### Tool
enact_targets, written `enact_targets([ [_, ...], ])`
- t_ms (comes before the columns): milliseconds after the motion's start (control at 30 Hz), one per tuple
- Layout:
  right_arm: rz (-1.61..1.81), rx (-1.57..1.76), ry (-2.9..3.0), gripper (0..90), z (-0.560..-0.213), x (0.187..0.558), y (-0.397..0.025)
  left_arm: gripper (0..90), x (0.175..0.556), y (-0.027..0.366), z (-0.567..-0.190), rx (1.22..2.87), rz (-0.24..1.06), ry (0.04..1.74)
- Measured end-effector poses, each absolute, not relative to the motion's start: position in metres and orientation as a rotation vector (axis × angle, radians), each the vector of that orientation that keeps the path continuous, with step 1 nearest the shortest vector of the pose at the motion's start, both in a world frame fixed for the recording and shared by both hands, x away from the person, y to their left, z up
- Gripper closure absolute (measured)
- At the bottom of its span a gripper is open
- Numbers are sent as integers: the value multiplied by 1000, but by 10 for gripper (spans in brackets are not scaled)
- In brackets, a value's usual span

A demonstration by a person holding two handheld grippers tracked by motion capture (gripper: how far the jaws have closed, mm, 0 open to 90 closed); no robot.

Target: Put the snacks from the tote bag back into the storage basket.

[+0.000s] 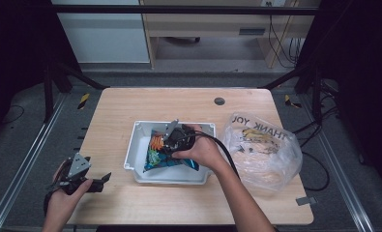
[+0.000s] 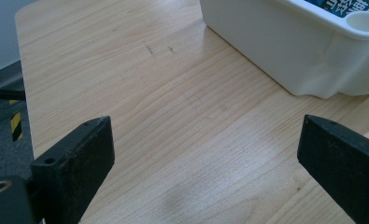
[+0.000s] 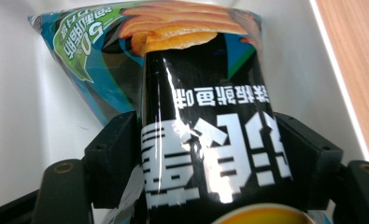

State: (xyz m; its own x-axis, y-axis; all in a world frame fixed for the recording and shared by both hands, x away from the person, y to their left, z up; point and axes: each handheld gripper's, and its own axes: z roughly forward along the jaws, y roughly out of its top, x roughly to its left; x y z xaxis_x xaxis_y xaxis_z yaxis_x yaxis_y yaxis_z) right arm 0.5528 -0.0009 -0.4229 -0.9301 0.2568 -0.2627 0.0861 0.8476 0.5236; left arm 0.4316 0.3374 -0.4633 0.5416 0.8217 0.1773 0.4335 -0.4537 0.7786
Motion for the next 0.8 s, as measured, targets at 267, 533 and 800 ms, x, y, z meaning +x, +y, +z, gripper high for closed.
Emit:
enact_targets([
  [267,754,270,2674,206,-417,550,-4,35,432,337,-464,2094,719,1007],
  [533,786,311,2627,160,-406,544,-12,35,430,336,-464,2103,721,1001],
  [800,864,366,2560,132,-391,536,-23,35,428,336,-463,2100,726,1005],
])
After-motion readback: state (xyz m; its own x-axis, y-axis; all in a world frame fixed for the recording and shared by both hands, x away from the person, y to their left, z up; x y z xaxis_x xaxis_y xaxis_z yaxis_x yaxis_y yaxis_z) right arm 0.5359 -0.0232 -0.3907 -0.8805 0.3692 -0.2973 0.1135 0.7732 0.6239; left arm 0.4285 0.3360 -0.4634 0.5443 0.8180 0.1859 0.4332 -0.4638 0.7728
